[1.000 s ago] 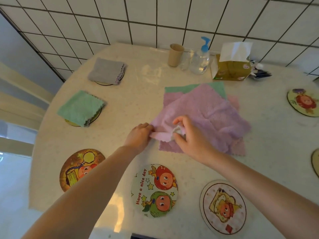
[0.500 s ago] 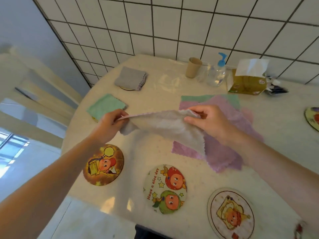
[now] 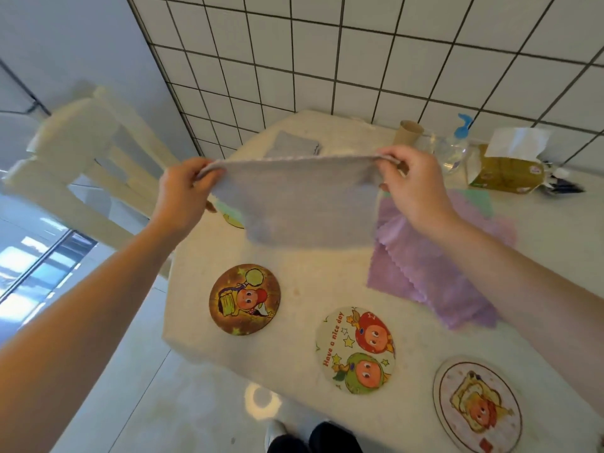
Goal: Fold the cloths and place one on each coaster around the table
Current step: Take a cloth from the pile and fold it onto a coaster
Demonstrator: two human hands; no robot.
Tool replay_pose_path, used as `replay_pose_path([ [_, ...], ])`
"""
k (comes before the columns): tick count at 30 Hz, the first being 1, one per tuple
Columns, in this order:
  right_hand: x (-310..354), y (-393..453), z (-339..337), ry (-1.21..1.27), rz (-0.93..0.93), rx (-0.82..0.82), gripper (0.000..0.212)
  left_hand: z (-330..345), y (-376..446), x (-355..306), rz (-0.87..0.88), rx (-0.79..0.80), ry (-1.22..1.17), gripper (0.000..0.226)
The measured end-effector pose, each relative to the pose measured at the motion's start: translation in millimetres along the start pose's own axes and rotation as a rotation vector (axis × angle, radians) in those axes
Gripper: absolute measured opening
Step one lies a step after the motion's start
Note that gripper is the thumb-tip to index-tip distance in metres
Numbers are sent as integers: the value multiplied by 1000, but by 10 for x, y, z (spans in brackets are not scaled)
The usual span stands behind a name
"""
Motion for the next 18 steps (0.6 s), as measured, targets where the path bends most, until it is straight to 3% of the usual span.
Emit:
replay_pose_path([
  [2,140,-173,-19,10,-24,-45,18,-123,-135,4,35,18,-108,9],
  [7,175,-906,134,88,18,12,20,-211,-672,409,127,76,-12,18],
  [13,-424,-2005,469,-196,-4,365,29,240,-1419,1373,207,341,146,20],
  [18,-746,-2734,664,-287,126,628,28,622,-1959,1893,51,575,221,20],
])
Point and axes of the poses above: each hand's wrist, its own y-axis towards the middle knuckle, its own z-axis out of the palm, x = y × z, the point moved 4 cm from there along y, towards the middle knuckle, and after that the axes turned 9 degrees about -z, right-handed, at the moved point
